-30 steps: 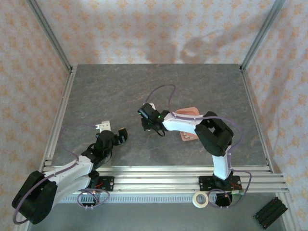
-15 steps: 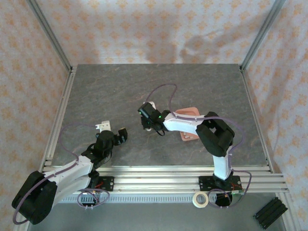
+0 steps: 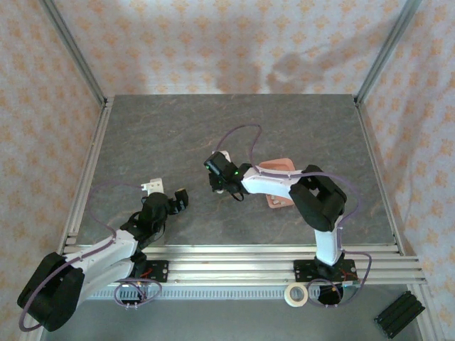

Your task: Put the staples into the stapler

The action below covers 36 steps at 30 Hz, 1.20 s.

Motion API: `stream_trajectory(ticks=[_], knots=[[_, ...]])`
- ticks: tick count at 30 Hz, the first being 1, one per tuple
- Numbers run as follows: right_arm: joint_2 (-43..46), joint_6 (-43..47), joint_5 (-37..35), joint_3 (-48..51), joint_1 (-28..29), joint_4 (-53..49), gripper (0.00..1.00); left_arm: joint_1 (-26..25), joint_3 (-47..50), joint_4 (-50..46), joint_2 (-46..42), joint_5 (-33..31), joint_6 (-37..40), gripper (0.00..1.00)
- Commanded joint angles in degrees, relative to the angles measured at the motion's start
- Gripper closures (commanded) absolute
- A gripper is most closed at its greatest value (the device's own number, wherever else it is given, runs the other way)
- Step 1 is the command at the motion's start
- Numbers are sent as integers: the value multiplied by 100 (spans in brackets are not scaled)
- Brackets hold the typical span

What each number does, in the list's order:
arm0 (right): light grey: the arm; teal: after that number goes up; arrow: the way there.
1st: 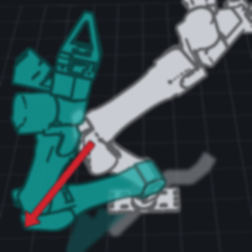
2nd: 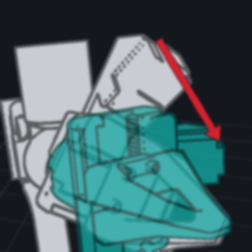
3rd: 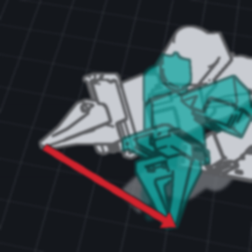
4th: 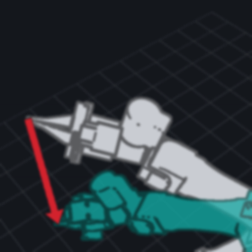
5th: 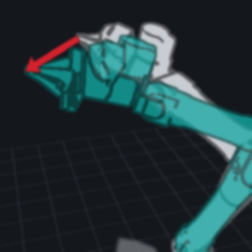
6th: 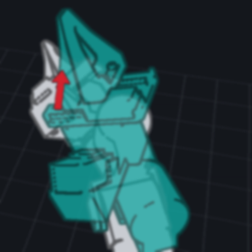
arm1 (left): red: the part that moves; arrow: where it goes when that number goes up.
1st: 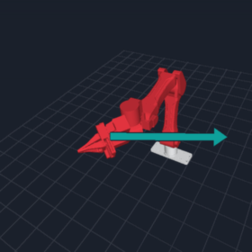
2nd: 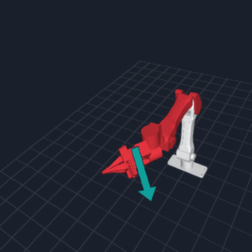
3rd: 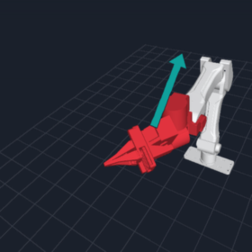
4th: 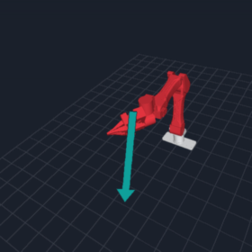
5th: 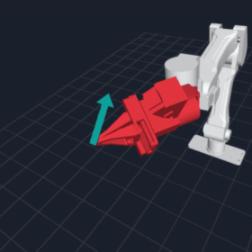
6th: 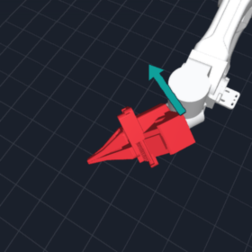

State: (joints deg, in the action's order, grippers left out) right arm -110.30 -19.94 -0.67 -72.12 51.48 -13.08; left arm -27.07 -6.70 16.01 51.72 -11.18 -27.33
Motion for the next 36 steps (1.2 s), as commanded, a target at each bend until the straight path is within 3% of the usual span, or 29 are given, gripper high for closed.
stream_trajectory(ticks=[1, 36], knots=[[-44, -104, -110, 126, 20, 52, 87, -17, -130, -27, -75, -103, 61, 2], [88, 63, -48, -162, 15, 60, 86, -16, -157, 46, -13, -91, 74, 2]])
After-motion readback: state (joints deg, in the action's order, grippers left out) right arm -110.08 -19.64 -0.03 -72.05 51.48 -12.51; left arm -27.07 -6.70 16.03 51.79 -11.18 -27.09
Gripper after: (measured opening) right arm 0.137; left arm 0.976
